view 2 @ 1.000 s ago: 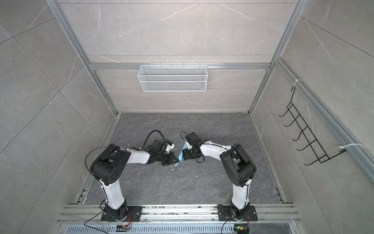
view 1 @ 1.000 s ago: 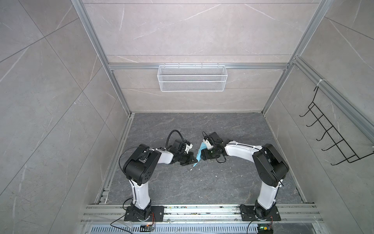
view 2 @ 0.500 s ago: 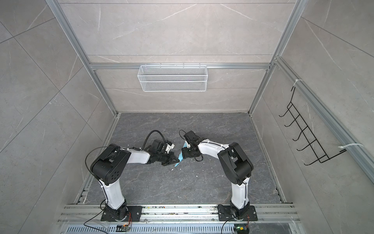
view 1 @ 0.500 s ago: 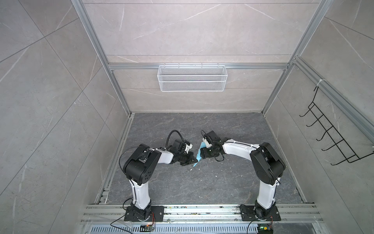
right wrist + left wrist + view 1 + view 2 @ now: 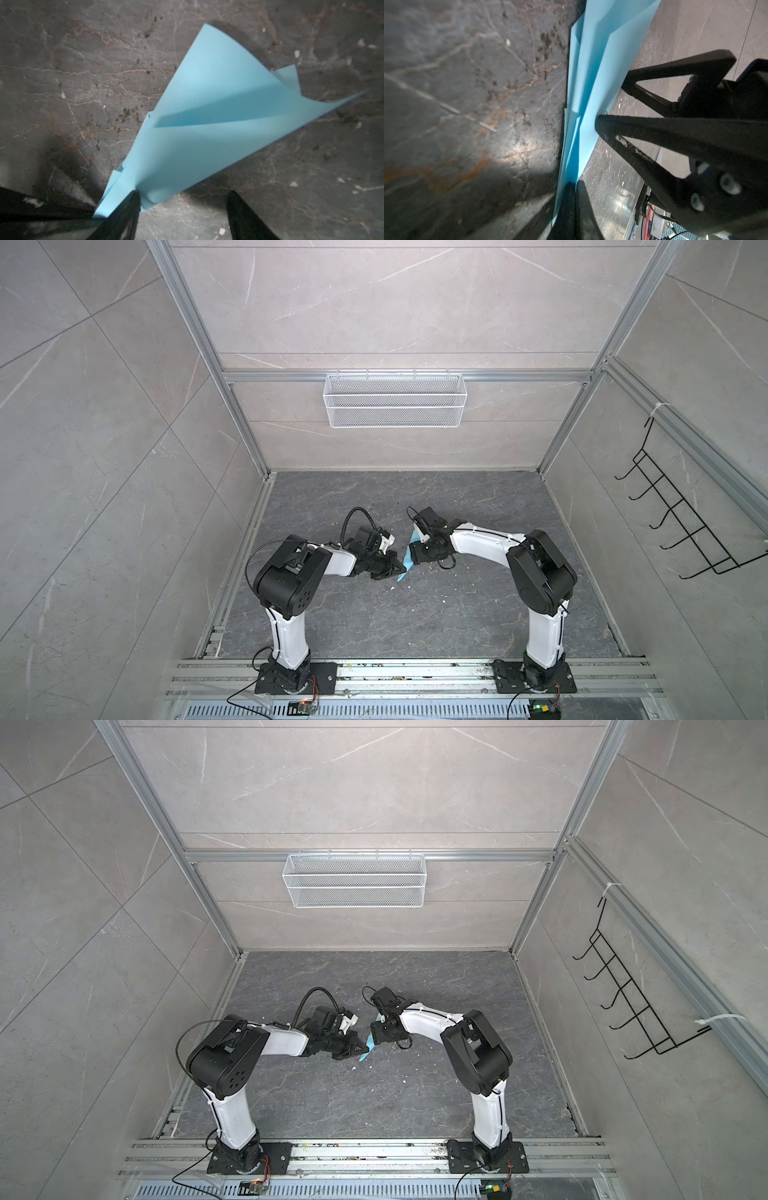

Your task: Fold a paper plane with a square sheet of paper (pick it up from the middle)

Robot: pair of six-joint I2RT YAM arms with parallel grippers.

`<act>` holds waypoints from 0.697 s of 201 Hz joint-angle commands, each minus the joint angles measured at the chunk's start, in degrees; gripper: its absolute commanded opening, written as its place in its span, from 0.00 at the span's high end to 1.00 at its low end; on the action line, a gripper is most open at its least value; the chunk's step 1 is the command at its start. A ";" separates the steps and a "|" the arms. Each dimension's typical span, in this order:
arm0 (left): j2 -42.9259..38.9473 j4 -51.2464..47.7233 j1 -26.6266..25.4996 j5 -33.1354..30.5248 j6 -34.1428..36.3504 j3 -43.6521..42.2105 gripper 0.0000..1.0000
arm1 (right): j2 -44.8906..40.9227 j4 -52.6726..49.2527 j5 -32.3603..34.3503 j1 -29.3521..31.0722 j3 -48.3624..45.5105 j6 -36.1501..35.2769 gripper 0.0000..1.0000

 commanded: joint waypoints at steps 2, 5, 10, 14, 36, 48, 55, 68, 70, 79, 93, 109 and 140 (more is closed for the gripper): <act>1.86 -2.33 0.59 -3.55 -0.53 -0.96 0.97 | 5.48 -5.97 1.11 0.31 -1.42 1.18 0.30; 1.84 -2.29 0.57 -3.53 -0.52 -0.93 0.96 | 5.57 -6.08 1.14 0.35 -1.35 1.19 0.30; 1.83 -2.50 0.60 -3.60 -0.47 -0.90 0.94 | 5.77 -6.30 1.19 0.39 -1.27 1.28 0.30; 1.83 -2.55 0.60 -3.66 -0.48 -0.84 0.94 | 5.87 -6.43 1.27 0.49 -1.13 1.35 0.30; 1.75 -2.83 0.69 -3.90 -0.55 -0.66 0.91 | 6.73 -7.38 1.97 0.70 -0.69 1.72 0.30; 1.66 -2.90 0.69 -4.04 -0.57 -0.78 0.90 | 7.18 -7.97 2.52 0.92 -0.41 1.82 0.30; 1.66 -2.89 0.72 -4.09 -0.64 -0.84 0.89 | 7.44 -8.22 2.83 1.04 -0.24 1.89 0.30; 1.66 -2.91 0.69 -4.20 -0.80 -0.84 0.88 | 7.89 -8.79 3.35 1.35 0.05 1.90 0.30; 1.66 -2.90 0.69 -4.18 -0.72 -0.88 0.88 | 7.97 -8.89 3.42 1.44 0.10 1.90 0.30; 1.66 -2.92 0.73 -4.18 -0.76 -0.84 0.87 | 8.29 -9.30 3.98 1.64 0.28 1.99 0.30; 1.57 -3.01 0.81 -4.21 -0.74 -0.84 0.87 | 8.84 -10.09 4.69 2.10 0.67 1.99 0.30; 1.35 -3.18 0.86 -4.40 -0.81 -0.84 0.87 | 9.60 -10.88 5.54 2.51 1.06 2.13 0.30; 1.22 -3.61 0.90 -4.60 -0.77 -0.66 0.88 | 10.84 -12.08 6.44 3.07 1.83 2.90 0.29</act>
